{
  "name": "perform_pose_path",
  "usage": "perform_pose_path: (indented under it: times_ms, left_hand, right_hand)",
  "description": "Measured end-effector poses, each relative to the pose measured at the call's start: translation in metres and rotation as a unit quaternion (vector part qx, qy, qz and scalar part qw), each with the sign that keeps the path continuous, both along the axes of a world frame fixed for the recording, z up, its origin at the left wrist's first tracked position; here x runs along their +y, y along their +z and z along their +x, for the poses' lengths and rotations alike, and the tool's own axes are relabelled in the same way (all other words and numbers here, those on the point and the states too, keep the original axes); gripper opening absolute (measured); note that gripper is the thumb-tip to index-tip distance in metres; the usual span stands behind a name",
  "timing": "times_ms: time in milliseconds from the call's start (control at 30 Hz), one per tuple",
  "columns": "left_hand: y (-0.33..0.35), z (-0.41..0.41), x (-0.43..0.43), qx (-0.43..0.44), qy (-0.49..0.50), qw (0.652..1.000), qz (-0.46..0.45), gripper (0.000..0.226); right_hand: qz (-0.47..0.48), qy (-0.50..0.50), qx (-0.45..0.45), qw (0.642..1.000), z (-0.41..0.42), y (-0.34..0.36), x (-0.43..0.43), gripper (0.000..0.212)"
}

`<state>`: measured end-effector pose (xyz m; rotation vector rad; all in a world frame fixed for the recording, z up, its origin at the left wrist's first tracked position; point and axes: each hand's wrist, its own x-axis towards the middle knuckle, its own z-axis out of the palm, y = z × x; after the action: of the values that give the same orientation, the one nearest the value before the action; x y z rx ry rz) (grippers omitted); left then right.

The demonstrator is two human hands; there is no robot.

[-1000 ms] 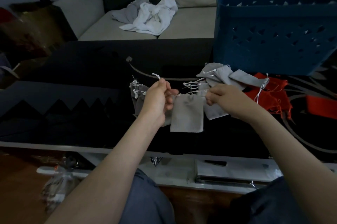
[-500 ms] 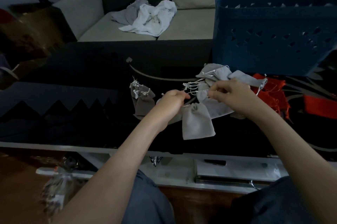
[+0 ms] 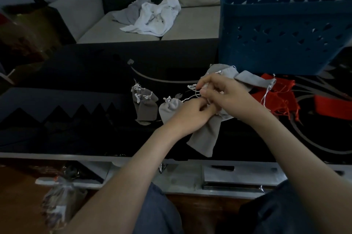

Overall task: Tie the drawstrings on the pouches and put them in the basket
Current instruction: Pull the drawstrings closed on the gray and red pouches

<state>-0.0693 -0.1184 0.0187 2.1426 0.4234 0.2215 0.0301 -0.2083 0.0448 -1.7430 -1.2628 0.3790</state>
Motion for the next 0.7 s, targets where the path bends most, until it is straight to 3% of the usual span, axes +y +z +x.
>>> perform_pose_path:
  times_ms: [200, 267, 467, 700]
  left_hand:
    - [0.0, -0.001, 0.004, -0.042, 0.048, 0.998, 0.007, 0.037]
    - [0.0, -0.001, 0.008, -0.052, 0.071, 0.996, -0.005, 0.034]
    - [0.002, -0.002, 0.011, -0.083, 0.138, 0.987, -0.026, 0.036]
    - [0.003, -0.003, 0.01, -0.103, 0.139, 0.984, -0.047, 0.037]
  right_hand:
    - [0.031, -0.038, 0.058, 0.997, 0.004, -0.004, 0.001, 0.03]
    - [0.004, -0.058, 0.078, 0.995, 0.008, -0.008, 0.002, 0.038]
    - [-0.108, -0.032, 0.125, 0.986, 0.004, -0.01, 0.002, 0.028]
    - [-0.11, -0.047, 0.055, 0.991, 0.006, -0.01, 0.004, 0.034]
